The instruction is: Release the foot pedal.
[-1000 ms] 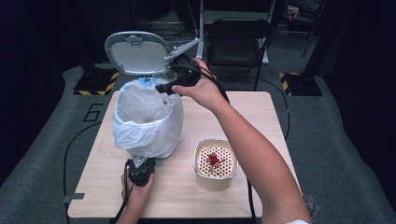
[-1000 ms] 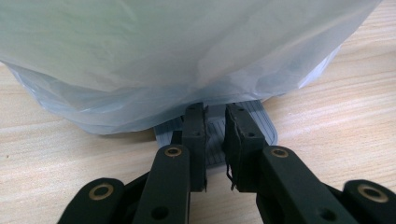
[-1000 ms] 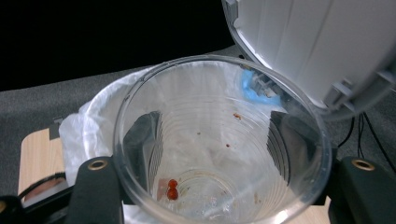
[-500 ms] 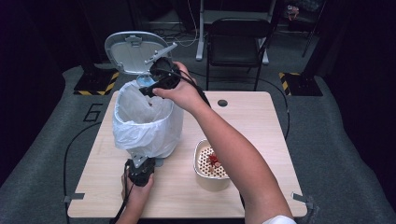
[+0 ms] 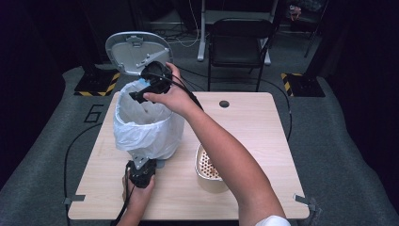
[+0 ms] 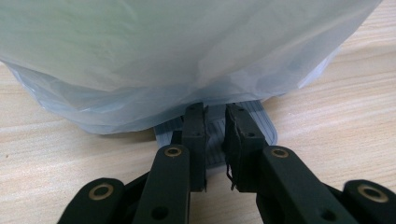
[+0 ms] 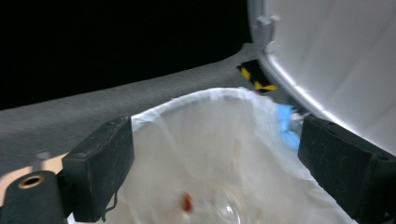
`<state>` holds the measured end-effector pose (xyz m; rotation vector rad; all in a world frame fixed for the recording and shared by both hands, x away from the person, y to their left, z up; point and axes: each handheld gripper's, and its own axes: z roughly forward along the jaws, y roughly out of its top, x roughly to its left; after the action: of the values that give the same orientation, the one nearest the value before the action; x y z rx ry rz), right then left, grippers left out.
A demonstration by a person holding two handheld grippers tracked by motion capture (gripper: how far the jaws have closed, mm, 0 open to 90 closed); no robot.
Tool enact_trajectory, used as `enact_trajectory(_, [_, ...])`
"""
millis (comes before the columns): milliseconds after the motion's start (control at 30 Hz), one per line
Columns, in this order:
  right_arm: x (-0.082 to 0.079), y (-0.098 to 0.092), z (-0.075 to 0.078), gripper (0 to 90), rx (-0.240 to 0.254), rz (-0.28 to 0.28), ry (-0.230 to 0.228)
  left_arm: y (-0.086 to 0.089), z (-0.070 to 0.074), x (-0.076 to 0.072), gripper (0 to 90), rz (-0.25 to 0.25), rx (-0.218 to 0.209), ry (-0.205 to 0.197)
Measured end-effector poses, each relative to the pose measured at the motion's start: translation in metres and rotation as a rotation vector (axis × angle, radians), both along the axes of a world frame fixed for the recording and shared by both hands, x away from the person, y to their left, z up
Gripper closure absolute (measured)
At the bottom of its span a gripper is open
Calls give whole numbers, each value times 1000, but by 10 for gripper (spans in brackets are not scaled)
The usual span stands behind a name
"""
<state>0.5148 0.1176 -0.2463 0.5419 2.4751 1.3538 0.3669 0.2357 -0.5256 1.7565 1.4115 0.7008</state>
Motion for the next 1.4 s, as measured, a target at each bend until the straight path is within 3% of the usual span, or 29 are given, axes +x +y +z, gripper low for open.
enact_trajectory(67, [-2, 2, -2, 2, -6, 1, 5, -1, -1, 0, 785, 11, -20, -10])
enact_trajectory(200, [-6, -2, -3, 19, -26, 8, -2, 1, 1, 0, 786, -4, 0, 9])
enact_trajectory(300, [-10, -13, -2, 58, -14, 2, 2, -1, 0, 0, 786, 10, -21, -7])
enact_trajectory(433, [-16, -37, -2, 144, -12, 13, -8, -1, -1, 1, 786, -6, -37, 8])
enact_trajectory(467, [-18, -44, -2, 145, -15, 21, -4, 0, 0, 0, 785, 1, -15, -3])
enact_trajectory(533, [-23, -58, -3, 148, -24, 15, -11, 0, -2, 1, 783, 15, -45, -22])
enact_trajectory(633, [-27, -82, -4, 150, -17, 1, -32, 3, 0, 1, 767, -17, -36, -2])
enact_trajectory(667, [-28, -90, -5, 155, -11, -7, -40, 2, 0, 1, 736, -27, -49, -6])
enact_trajectory(733, [-29, -107, -7, 156, -24, -31, -42, 2, 0, 0, 647, -39, -8, -6])
enact_trajectory(767, [-28, -113, -9, 156, -28, -45, -44, 5, 2, -1, 605, -50, 50, 15])
enact_trajectory(800, [-27, -122, -10, 156, -36, -69, -35, 5, 2, -1, 584, -45, 48, 20])
enact_trajectory(867, [-25, -136, -13, 156, -36, -92, -38, 4, 3, 0, 558, -12, -43, 20])
enact_trajectory(900, [-24, -142, -14, 156, -36, -108, -39, 9, 5, -1, 546, -15, -48, 40])
enact_trajectory(933, [-23, -150, -16, 156, -35, -120, -51, 12, 7, -1, 521, -16, -33, 33])
enact_trajectory(1033, [-24, -165, -22, 156, -21, -171, -29, 20, 12, -2, 484, -17, -36, 41])
enact_trajectory(1100, [-23, -177, -27, 158, -32, -184, -34, 24, 14, -3, 470, -20, -66, 68])
enact_trajectory(1167, [-25, -188, -33, 165, -24, -208, -32, 30, 18, -4, 463, -24, -42, 67])
enact_trajectory(1267, [-27, -203, -40, 175, -21, -231, -38, 34, 24, -6, 456, -23, -64, 71])
enact_trajectory(1400, [-33, -221, -48, 191, -24, -274, -50, 47, 34, -11, 453, -37, -56, 71])
